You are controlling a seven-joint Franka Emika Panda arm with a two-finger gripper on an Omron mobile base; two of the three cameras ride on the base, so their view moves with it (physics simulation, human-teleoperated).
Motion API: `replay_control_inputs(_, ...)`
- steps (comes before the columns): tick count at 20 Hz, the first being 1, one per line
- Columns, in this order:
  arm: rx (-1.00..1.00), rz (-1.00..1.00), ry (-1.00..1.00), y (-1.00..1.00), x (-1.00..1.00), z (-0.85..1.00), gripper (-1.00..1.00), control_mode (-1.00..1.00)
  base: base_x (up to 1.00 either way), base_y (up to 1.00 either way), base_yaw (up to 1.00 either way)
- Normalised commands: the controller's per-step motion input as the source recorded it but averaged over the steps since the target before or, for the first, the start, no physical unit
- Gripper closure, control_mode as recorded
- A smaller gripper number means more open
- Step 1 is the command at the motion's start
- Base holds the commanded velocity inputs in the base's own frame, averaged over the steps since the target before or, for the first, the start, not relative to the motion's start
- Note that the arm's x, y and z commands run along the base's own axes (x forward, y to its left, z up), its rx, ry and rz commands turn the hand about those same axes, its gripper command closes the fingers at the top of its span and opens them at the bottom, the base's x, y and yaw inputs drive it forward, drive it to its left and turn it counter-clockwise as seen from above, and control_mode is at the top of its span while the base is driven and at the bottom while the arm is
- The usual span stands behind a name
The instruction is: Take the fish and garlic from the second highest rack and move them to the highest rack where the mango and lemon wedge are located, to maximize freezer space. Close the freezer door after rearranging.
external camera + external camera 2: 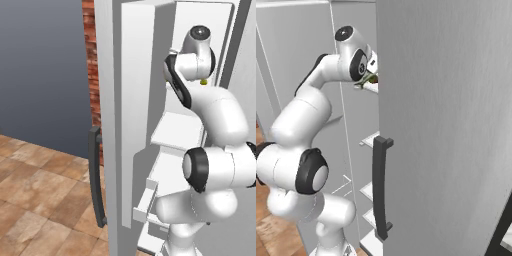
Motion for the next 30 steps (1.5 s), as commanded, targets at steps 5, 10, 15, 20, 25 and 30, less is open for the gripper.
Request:
replay_control_inputs(5, 0.00, 0.00, 0.02, -0.19, 0.65, -0.21, 1.00, -1.00, 0.00, 0.00, 0.00)
replay_control_inputs(10, 0.00, 0.00, 0.05, -0.18, 0.57, -0.25, 1.00, -1.00, 0.00, 0.00, 0.00)
replay_control_inputs(15, 0.00, 0.00, 0.05, -0.09, 0.48, -0.31, -1.00, -1.00, 0.00, 0.00, 0.00)
replay_control_inputs(20, 0.00, 0.00, 0.03, -0.05, 0.43, -0.34, -1.00, -1.00, 0.00, 0.00, 0.00)
replay_control_inputs(25, 0.00, 0.00, 0.00, -0.01, 0.21, -0.12, -1.00, -1.00, 0.00, 0.00, 0.00)
replay_control_inputs(30, 0.00, 0.00, 0.00, 0.00, -0.13, 0.07, -1.00, -1.00, 0.00, 0.00, 0.00)
